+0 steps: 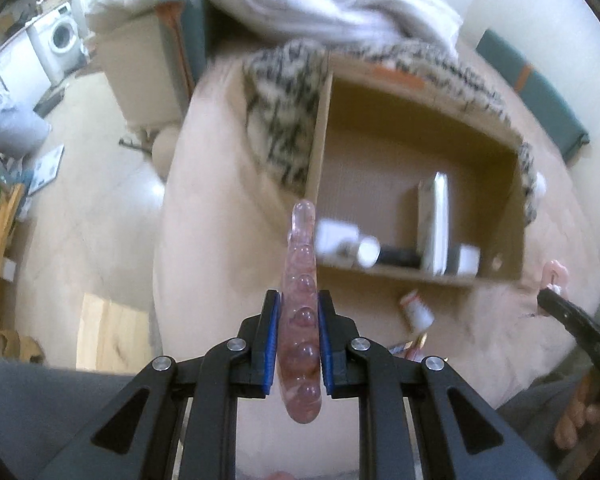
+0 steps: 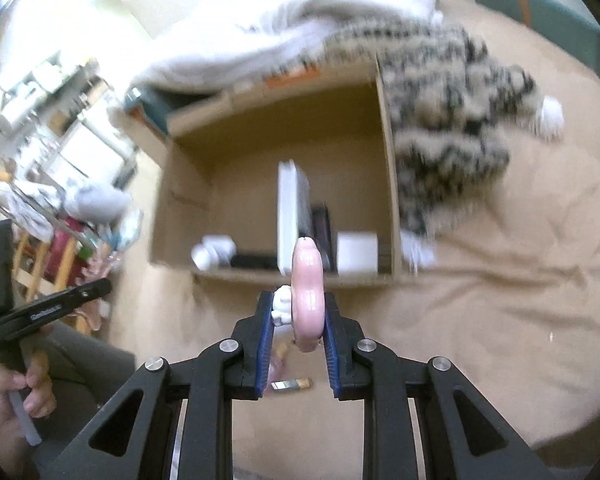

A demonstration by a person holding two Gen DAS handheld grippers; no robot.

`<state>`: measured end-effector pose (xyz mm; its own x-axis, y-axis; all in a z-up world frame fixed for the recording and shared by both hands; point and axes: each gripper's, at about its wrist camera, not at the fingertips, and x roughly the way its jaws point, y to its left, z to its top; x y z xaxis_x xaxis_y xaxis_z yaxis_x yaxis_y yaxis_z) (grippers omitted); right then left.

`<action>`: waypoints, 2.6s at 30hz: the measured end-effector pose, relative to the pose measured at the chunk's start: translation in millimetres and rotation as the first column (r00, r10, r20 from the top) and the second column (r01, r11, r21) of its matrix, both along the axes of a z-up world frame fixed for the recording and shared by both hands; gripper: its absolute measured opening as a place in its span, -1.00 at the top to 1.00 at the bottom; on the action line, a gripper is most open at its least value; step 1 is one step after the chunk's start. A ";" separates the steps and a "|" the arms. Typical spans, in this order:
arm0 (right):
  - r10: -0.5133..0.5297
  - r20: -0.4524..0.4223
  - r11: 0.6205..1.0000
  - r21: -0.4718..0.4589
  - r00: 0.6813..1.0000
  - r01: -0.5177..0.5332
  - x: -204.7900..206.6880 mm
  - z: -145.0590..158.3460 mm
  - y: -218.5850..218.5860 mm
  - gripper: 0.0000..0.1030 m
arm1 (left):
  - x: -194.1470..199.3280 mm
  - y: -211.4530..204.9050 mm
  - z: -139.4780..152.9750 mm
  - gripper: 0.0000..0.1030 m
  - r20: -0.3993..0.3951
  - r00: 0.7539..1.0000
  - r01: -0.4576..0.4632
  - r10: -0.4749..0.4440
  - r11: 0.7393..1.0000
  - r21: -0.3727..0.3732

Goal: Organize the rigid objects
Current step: 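Lift and carry the wand into the box with the left tool while the right tool carries the pink item, then open the left tool to release the wand in the box while the right tool releases the pink item, then withdraw both open tools up from the box toward the items beside it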

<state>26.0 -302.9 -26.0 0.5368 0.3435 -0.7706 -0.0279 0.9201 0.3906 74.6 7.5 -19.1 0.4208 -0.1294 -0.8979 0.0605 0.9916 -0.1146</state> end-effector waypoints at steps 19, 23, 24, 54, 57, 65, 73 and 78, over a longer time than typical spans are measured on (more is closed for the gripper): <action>-0.078 0.079 0.997 0.006 0.994 0.078 83.2 7.1 -6.1 0.53 | 79.0 -73.9 18.1 0.69 0.106 0.988 0.104 -0.108 0.994 0.044; -0.067 -0.024 0.997 -0.034 0.997 0.066 85.6 -19.3 0.9 0.53 | 87.7 -85.8 -0.5 0.69 0.095 0.988 0.116 -0.122 0.991 0.064; -0.064 -0.032 0.997 -0.040 0.997 0.062 85.1 -22.4 1.9 0.53 | 90.5 -88.5 -7.4 0.69 0.088 0.988 0.119 -0.125 0.990 0.072; -0.017 -0.171 0.994 -0.111 0.985 -0.002 102.6 -65.4 22.0 0.53 | 95.4 -85.1 -54.4 0.69 0.028 0.996 0.083 -0.086 0.993 0.087; -0.022 -0.142 0.996 -0.085 0.990 0.010 102.7 -59.1 19.5 0.36 | 94.4 -84.7 -52.7 0.28 0.026 0.996 0.080 -0.082 0.994 0.079; -0.011 -0.031 0.998 -0.064 0.999 0.009 101.2 -38.2 23.3 -0.81 | 84.8 -92.7 -38.7 -0.60 0.085 0.991 0.096 -0.103 0.992 0.077; -0.025 -0.025 0.998 -0.061 0.999 0.024 101.2 -34.7 17.6 -0.88 | 81.7 -94.9 -37.9 -0.63 0.104 0.988 0.098 -0.110 0.989 0.114; -0.056 -0.008 0.997 -0.046 0.998 0.055 97.7 -29.2 8.5 -0.88 | 76.8 -90.0 -23.0 -0.63 0.116 0.985 0.110 -0.126 0.985 0.134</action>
<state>123.7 -294.5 -55.2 0.5469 0.2775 -0.7899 0.0270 0.9371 0.3479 151.4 -82.5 -42.1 0.5184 -0.0736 -0.8520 0.1835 0.9827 0.0268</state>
